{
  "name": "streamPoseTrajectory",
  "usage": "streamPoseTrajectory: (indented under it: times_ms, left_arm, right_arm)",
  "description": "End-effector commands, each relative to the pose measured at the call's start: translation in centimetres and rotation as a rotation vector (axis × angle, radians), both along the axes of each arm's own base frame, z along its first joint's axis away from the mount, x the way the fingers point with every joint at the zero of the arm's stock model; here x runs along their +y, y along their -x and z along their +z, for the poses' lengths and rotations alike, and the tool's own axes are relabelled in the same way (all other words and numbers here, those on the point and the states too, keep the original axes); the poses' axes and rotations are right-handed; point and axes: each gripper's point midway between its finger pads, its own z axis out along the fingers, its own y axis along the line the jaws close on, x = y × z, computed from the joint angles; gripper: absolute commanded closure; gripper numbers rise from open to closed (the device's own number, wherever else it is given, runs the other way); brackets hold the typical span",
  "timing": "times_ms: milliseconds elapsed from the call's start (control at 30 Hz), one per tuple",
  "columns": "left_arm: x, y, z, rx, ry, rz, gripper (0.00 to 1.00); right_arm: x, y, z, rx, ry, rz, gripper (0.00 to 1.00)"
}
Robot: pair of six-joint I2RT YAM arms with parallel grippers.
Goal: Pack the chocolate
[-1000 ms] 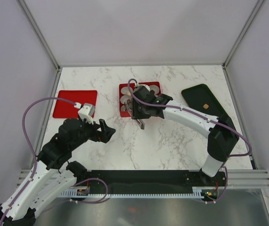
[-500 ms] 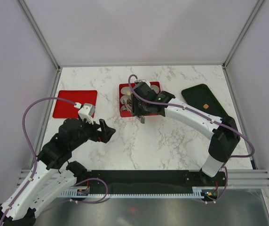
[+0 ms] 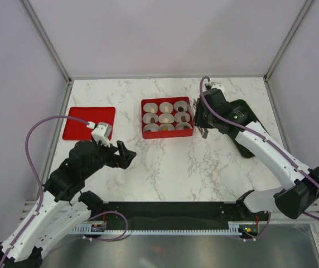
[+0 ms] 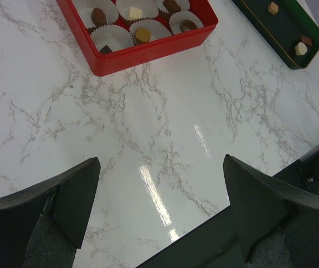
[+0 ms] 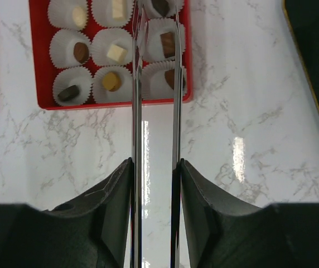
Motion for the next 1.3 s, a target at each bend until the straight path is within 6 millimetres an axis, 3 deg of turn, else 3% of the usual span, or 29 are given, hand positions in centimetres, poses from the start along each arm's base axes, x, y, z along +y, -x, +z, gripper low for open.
streamPoseTrajectory:
  times_ms: [0, 133, 167, 300, 567, 933, 1267]
  left_arm:
    - [0.2, -0.4, 0.4, -0.011, 0.011, 0.03, 0.01]
    - [0.2, -0.6, 0.4, -0.007, 0.006, 0.035, 0.01]
    - [0.2, -0.6, 0.3, -0.004, 0.005, 0.037, 0.01]
    - [0.3, -0.6, 0.3, -0.007, 0.004, 0.045, 0.01]
    - [0.5, -0.6, 0.5, -0.015, 0.008, 0.053, 0.01]
    - [0.7, -0.4, 0.8, -0.026, 0.017, 0.055, 0.01]
    - [0.8, -0.4, 0.9, -0.031, 0.02, 0.059, 0.01]
  right_arm:
    - [-3.4, 0.7, -0.2, -0.017, 0.094, -0.056, 0.54]
    - [-5.2, 1.9, -1.6, -0.001, 0.143, -0.084, 0.55]
    - [-5.9, 2.5, -2.9, 0.024, 0.176, -0.092, 0.54]
    - [-7.8, 3.8, -4.8, 0.044, 0.212, -0.136, 0.54]
    - [-7.1, 6.6, -11.2, 0.141, 0.152, -0.072, 0.54]
    - [-7.7, 8.7, -16.0, 0.171, 0.13, -0.062, 0.5]
    - [-7.5, 8.1, -17.8, 0.162, 0.122, -0.076, 0.44]
